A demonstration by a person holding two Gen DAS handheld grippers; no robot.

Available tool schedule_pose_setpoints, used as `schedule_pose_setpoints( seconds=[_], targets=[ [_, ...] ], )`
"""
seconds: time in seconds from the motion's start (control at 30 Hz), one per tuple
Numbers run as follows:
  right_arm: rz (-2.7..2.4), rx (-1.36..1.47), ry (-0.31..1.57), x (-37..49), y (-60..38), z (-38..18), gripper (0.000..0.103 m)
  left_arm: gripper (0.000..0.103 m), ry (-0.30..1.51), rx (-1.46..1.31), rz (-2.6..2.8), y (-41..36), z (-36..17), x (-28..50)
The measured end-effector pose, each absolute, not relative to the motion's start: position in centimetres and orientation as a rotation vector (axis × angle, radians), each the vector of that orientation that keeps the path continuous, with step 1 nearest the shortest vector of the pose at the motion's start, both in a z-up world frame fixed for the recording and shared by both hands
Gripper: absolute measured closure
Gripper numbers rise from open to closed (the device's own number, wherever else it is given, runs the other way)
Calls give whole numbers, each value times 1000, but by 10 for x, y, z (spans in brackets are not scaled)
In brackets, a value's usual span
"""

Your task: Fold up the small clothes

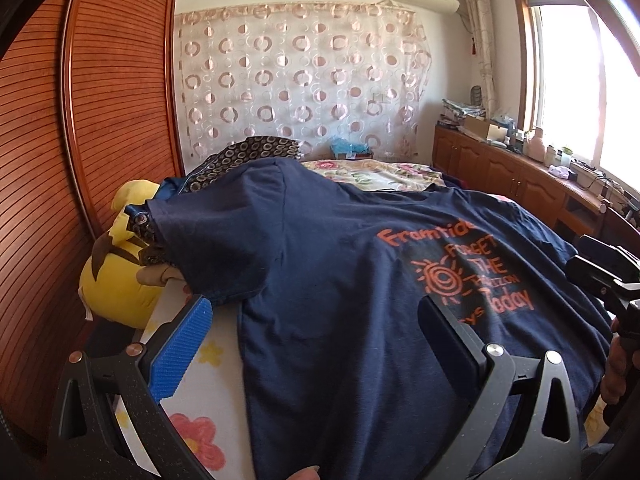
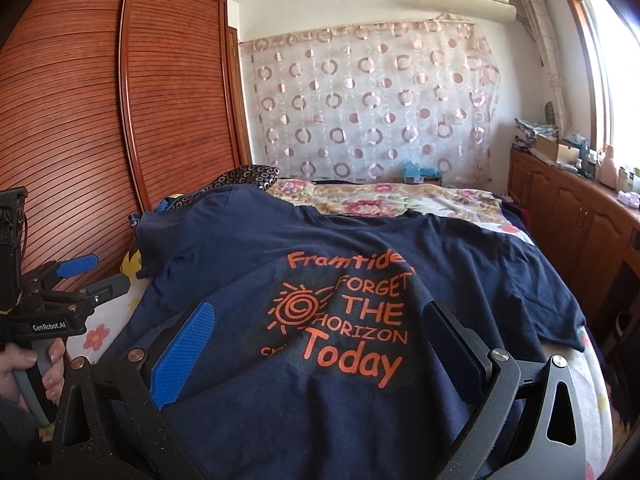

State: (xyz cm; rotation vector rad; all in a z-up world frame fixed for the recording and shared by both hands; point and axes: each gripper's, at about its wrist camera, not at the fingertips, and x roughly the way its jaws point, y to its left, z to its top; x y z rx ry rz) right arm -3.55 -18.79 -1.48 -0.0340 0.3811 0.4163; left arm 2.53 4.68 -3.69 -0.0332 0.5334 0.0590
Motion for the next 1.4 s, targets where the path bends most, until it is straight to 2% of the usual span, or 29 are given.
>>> schedule_pose_setpoints(
  seconds=[0.53, 0.83, 0.93, 0.97, 1.27, 1.33, 1.4],
  targets=[
    [505, -97, 498, 12, -176, -15, 2, 0, 621, -27, 89, 127, -46, 76],
    [565, -156, 504, 8, -171, -9, 2, 26, 641, -130, 65, 187, -29, 112],
    [579, -170, 505, 6, -173, -10, 2, 37, 669, -156, 88, 202, -31, 129],
    [581, -172, 505, 6, -175, -10, 2, 44, 687, -161, 110, 206, -32, 135],
    [582, -184, 492, 6, -180, -5, 2, 47, 770, -234, 118, 227, -53, 166],
    [581, -177, 492, 4, -177, -5, 2, 56, 771, -253, 104, 228, -55, 167],
    [581, -172, 490, 4, -175, -5, 2, 73, 774, -246, 118, 228, -55, 166]
  ],
)
